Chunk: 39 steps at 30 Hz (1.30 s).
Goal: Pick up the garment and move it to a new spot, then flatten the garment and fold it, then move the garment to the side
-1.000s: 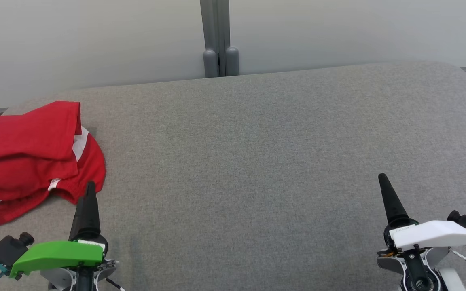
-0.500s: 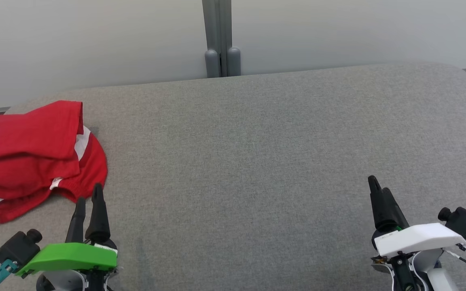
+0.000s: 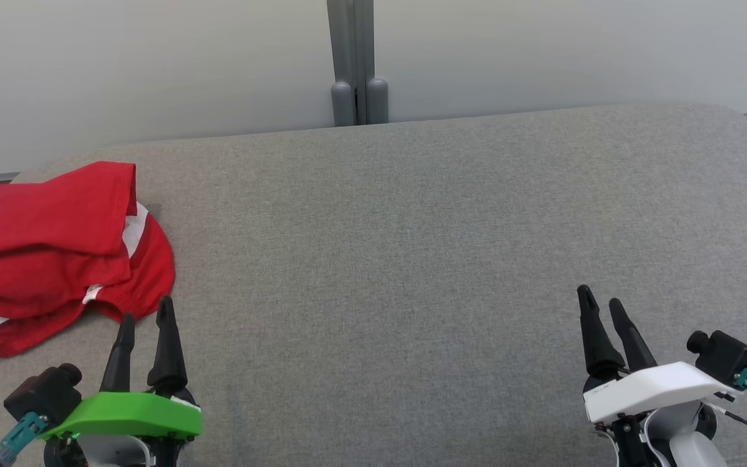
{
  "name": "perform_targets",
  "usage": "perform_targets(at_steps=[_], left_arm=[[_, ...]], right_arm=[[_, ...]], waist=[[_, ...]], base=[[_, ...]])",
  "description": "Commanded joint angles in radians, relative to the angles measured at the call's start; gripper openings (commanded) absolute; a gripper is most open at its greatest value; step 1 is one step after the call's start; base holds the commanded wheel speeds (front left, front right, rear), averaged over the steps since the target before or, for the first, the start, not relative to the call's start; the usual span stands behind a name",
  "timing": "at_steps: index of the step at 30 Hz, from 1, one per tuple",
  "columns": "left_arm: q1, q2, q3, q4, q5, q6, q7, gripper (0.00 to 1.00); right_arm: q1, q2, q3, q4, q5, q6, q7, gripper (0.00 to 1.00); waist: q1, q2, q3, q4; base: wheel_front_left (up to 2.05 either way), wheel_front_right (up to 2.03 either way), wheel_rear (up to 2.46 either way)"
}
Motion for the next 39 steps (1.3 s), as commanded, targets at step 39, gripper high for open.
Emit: perform_targets(at_steps=[39], left_arm=[[0.019, 0.018, -0.028, 0.017, 0.417, 0.012, -0.100, 1.00]], right_arm=[[0.026, -0.008, 0.030, -0.031, -0.404, 0.005, -0.101, 1.00]], waist=[[0.0000, -0.0001, -0.014, 0.022]], base=[[0.00, 0.00, 0.00]])
